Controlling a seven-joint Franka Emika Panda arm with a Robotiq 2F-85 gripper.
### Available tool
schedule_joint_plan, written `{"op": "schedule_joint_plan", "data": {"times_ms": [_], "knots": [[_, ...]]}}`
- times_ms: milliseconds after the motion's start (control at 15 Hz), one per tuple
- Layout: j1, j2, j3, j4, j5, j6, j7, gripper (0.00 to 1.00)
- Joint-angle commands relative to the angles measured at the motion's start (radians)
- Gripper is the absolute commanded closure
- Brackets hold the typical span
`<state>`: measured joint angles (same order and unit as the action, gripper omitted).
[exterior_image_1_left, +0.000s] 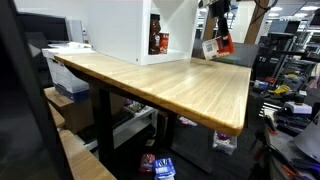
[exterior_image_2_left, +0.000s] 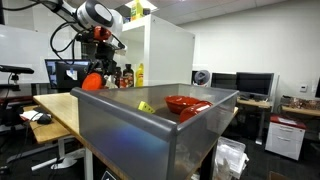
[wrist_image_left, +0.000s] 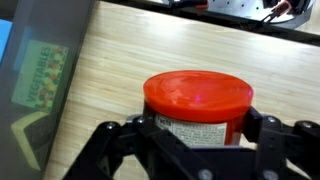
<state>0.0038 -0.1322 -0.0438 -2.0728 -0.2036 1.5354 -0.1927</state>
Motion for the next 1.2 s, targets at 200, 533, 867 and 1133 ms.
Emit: {"op": "schedule_joint_plan", "data": {"times_ms": [200, 533, 867, 1133], "knots": [[0.002, 0.081, 0.019, 0.096, -0.039, -0.239, -0.1, 0.46], [0.004, 0.12, 0.031, 0.098, -0.09, -0.328, -0.127, 0.46], [0.005, 0.168, 0.044, 0.093, -0.151, -0.387, -0.13, 0.46], [0.007, 0.203, 0.054, 0.083, -0.2, -0.417, -0.13, 0.46]]}}
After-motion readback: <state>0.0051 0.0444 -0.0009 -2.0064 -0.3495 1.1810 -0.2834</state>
